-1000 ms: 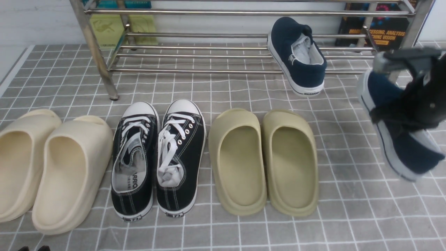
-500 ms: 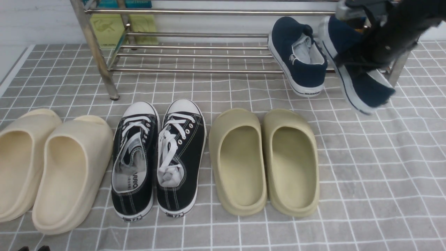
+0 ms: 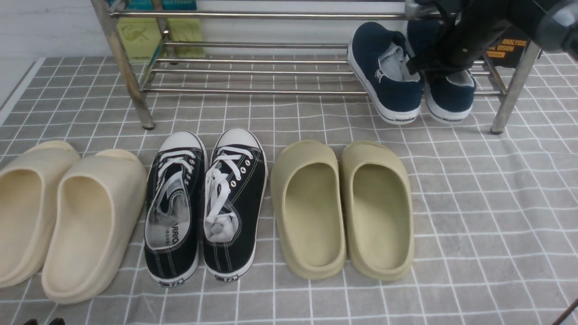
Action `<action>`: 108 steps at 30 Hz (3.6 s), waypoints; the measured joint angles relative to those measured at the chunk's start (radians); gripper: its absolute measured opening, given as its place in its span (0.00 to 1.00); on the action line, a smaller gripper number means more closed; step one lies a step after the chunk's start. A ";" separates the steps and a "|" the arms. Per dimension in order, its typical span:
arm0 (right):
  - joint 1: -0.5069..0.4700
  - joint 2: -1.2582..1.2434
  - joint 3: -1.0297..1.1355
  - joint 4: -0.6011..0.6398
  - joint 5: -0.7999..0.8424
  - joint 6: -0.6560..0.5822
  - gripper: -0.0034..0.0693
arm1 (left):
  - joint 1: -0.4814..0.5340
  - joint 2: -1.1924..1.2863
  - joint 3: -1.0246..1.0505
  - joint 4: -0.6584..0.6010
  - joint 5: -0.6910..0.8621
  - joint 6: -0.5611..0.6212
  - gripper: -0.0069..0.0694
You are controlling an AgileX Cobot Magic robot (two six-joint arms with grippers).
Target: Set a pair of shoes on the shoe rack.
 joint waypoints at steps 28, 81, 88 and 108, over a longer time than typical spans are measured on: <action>-0.003 -0.618 -0.009 0.262 0.268 -0.185 0.21 | 0.000 0.000 0.000 0.000 0.000 0.001 0.40; -0.003 -1.764 2.296 0.178 -0.986 0.010 0.06 | 0.000 0.000 0.000 -0.001 0.000 0.001 0.40; -0.005 -2.148 2.296 0.070 -0.727 0.011 0.07 | 0.000 0.000 0.000 -0.001 0.000 0.001 0.40; -0.102 -2.325 2.289 0.062 -0.552 0.021 0.06 | 0.000 0.000 0.000 -0.001 0.000 0.001 0.40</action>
